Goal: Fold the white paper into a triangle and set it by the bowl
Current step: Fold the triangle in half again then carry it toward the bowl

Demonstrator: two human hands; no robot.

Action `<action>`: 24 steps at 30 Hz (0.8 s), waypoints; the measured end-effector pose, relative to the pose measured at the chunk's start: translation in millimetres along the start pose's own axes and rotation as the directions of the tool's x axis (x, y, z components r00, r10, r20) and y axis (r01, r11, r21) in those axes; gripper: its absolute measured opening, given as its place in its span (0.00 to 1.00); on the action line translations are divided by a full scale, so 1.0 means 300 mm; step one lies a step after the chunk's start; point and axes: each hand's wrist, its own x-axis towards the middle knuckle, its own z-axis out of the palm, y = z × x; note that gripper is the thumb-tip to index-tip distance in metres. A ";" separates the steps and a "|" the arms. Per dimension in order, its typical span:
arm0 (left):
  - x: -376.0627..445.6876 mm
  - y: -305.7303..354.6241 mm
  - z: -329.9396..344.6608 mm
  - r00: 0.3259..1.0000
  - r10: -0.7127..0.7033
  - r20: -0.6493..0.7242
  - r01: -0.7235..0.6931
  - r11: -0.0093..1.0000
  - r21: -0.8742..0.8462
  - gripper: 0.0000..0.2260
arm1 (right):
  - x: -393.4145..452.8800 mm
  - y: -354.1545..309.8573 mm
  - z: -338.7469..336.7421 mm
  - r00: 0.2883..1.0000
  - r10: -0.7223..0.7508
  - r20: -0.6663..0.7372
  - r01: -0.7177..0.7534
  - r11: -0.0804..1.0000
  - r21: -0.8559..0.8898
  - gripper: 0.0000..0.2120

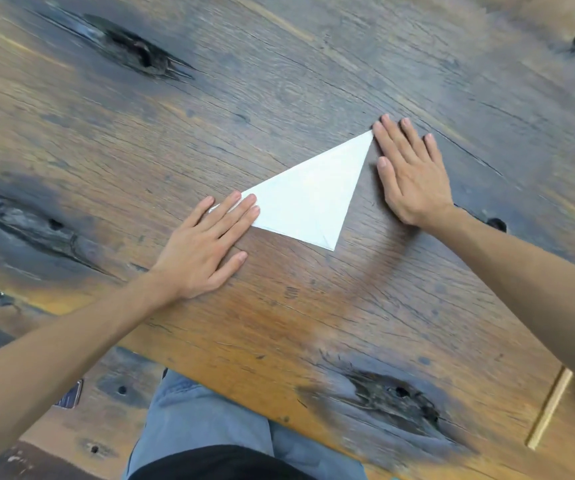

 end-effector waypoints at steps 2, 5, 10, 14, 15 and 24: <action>0.001 0.003 -0.002 1.000 -0.010 0.004 0.010 1.000 0.000 0.32 | 0.017 0.018 -0.020 1.000 0.020 -0.021 -0.018 0.997 0.080 0.28; 0.002 0.009 -0.008 0.999 -0.039 -0.001 0.039 0.999 -0.013 0.34 | 0.045 0.007 -0.061 0.998 -0.029 -0.060 0.039 0.984 0.173 0.33; 0.003 0.016 -0.016 0.998 -0.054 -0.020 0.053 0.998 -0.031 0.34 | 0.100 -0.055 -0.115 0.978 -0.193 0.080 0.184 0.977 0.105 0.37; 0.005 0.013 -0.018 0.998 -0.053 -0.029 0.051 0.997 -0.053 0.34 | 0.156 -0.062 -0.160 0.962 -0.163 0.220 0.149 0.986 0.080 0.26; 0.005 0.013 -0.018 0.998 -0.055 -0.030 0.053 0.997 -0.057 0.34 | 0.165 -0.064 -0.166 0.956 -0.164 0.242 0.154 0.986 0.059 0.22; 0.007 0.009 -0.015 0.997 -0.061 -0.037 0.059 0.996 -0.074 0.35 | 0.158 -0.151 -0.199 0.959 0.010 0.284 -0.061 0.983 0.172 0.08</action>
